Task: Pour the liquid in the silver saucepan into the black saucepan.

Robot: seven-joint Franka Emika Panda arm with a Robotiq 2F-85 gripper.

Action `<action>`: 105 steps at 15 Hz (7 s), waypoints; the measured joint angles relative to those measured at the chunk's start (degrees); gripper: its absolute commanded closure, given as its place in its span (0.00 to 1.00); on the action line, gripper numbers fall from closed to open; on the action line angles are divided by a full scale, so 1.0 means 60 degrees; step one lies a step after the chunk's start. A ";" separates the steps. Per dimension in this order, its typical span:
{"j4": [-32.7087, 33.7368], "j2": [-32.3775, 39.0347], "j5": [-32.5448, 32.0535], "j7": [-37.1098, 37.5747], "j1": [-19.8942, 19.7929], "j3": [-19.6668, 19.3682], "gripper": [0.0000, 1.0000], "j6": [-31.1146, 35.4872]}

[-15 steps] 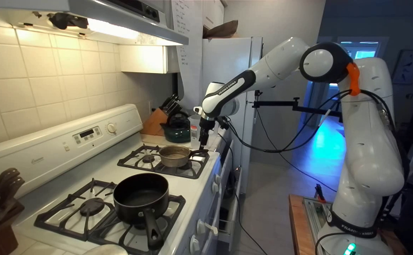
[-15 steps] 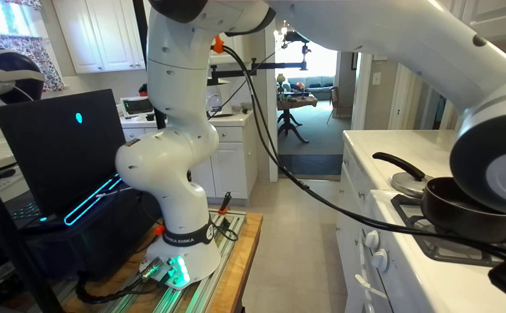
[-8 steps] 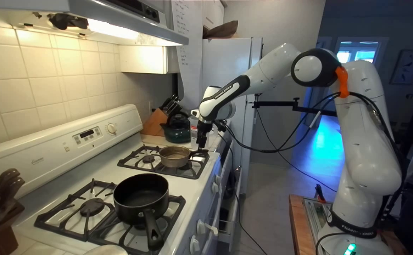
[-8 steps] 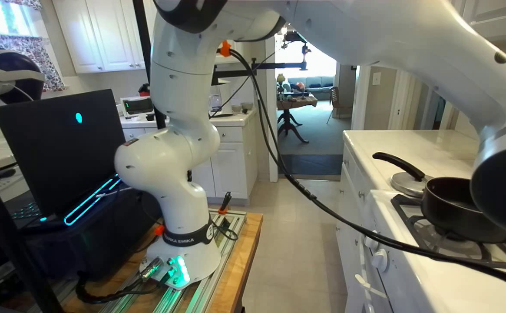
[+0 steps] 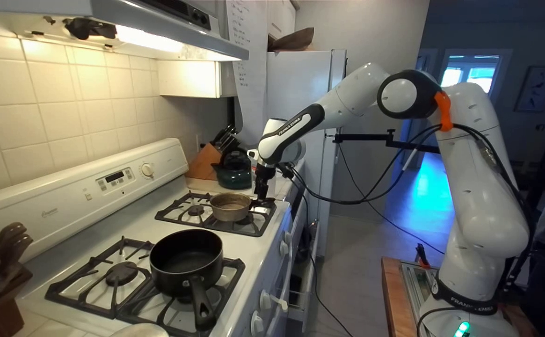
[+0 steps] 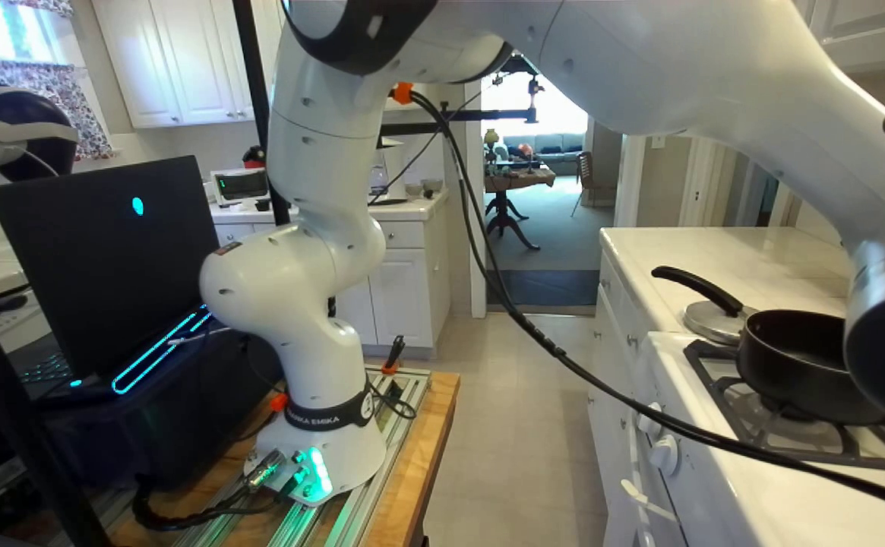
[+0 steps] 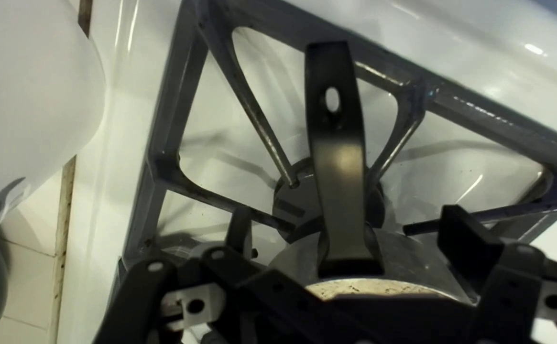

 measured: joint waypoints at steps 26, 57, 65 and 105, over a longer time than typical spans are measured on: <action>0.0256 0.0302 0.0000 -0.0135 -0.0151 0.0242 0.87 0.0062; 0.0254 0.0275 -0.0028 -0.0537 -0.0081 0.0439 0.94 0.0056; 0.0254 0.0254 -0.0112 -0.0537 0.0120 0.0460 0.94 0.0096; -0.0519 -0.1170 -0.4251 0.0730 0.2527 0.0503 0.94 0.1811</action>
